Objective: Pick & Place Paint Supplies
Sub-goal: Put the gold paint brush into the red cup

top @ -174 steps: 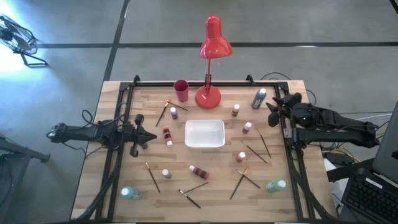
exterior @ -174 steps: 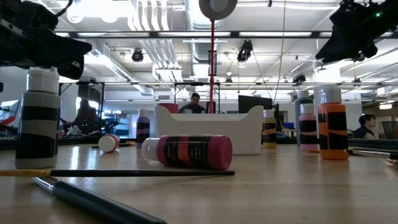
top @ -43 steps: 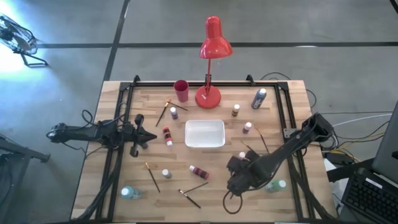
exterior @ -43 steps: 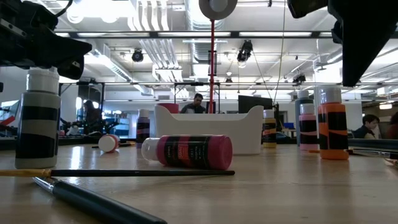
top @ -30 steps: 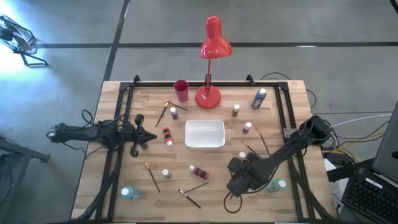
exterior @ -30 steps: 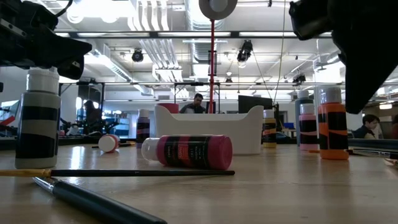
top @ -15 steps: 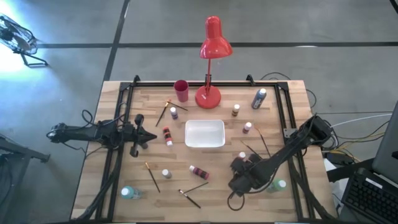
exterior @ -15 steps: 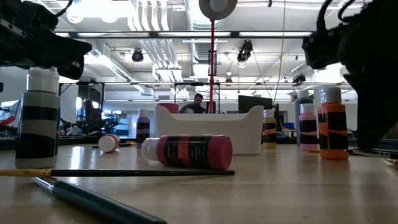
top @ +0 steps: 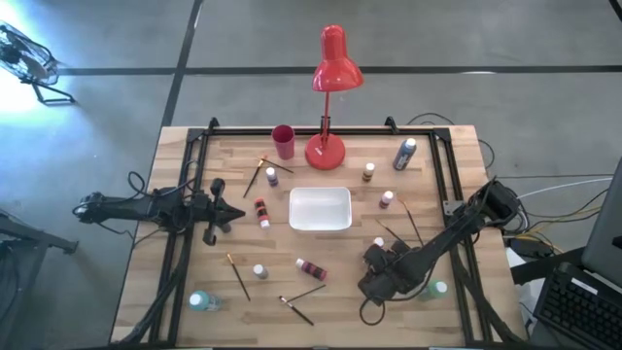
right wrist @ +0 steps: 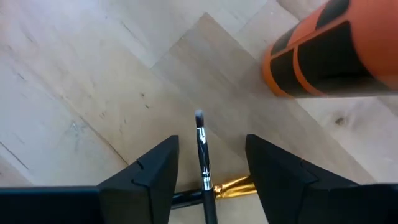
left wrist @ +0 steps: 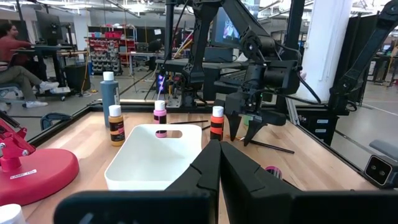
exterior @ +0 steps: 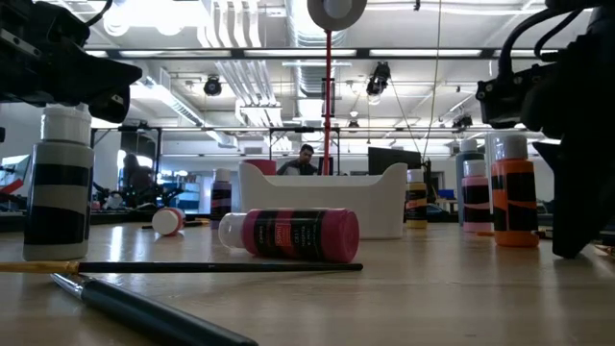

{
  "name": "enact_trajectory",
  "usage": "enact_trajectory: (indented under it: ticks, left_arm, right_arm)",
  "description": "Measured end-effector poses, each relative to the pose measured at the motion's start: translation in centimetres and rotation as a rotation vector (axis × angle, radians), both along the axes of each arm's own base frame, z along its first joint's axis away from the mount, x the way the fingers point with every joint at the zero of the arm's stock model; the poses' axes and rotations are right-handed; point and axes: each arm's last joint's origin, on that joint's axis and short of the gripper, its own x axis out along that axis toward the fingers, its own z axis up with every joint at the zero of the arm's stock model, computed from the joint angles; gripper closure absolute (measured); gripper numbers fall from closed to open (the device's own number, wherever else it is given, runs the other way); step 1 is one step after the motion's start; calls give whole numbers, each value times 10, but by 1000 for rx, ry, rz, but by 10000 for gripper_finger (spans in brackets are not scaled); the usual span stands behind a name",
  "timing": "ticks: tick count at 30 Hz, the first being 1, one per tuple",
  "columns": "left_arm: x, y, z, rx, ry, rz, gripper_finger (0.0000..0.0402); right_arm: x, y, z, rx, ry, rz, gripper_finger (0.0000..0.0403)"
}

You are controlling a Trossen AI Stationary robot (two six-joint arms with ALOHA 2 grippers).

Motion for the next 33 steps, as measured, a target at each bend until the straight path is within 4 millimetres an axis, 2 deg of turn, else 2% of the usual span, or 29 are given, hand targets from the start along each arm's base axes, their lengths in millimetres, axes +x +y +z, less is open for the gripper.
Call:
enact_trajectory:
  ticks: [7, 14, 20, 24, 28, 33]
  left_arm:
    - [0, 0, 0, 0, 0, 0, 392]
    - [0, 0, 0, 0, 0, 0, 392]
    - [0, 0, 0, 0, 0, 0, 392]
    - [0, 0, 0, 0, 0, 0, 392]
    - [0, 0, 0, 0, 0, 0, 392]
    - [0, 0, 0, 0, 0, 0, 392]
  right_arm:
    - [-1, -2, -2, -22, -17, -32, 294]
    - [-1, -2, -2, -17, -24, -42, 382]
    - [4, 3, 8, 21, -36, -22, 389]
    - [7, 6, 30, 39, -42, 9, 390]
    - [6, 2, 70, -40, -51, 36, 390]
    - [13, -3, 118, -170, -231, 113, 390]
